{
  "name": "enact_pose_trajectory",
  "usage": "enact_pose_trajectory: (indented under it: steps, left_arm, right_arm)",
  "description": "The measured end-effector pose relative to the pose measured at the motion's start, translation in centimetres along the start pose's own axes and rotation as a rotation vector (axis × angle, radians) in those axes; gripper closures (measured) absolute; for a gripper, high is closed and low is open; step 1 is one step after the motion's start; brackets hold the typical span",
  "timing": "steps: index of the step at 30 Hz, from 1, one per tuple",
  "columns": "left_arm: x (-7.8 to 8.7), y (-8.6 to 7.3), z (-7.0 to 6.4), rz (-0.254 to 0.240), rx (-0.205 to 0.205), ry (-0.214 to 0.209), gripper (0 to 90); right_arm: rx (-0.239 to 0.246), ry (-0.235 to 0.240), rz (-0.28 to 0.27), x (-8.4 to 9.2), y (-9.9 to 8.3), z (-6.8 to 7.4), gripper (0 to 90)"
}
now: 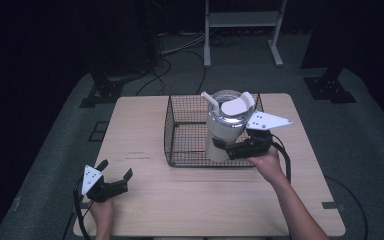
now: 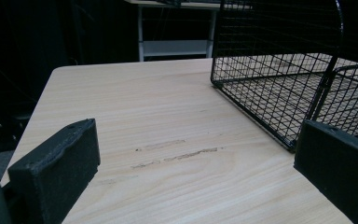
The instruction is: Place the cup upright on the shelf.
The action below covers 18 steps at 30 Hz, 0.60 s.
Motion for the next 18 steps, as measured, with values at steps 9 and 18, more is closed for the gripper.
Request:
enact_pose_trajectory:
  steps: [9,18]
  left_arm:
    - [0.0,0.0,0.0,0.000,-0.002,-0.001,0.0]
    - [0.0,0.0,0.0,-0.001,0.001,-0.002,0.0]
  right_arm:
    - [0.001,-0.011,0.014,-2.4,1.7,-1.1,8.6]
    - [0.008,-0.019,0.040,-5.1,2.9,-2.2,8.5]
Point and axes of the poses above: each handheld gripper's, and its own axes: x roughly backward along the jaws, y roughly out of its top, z roughly to its left, the point moved 5 cm from there along -x, roughly forward along the jaws, and after that the axes turned 9 degrees about -y, right-handed, at the moved point
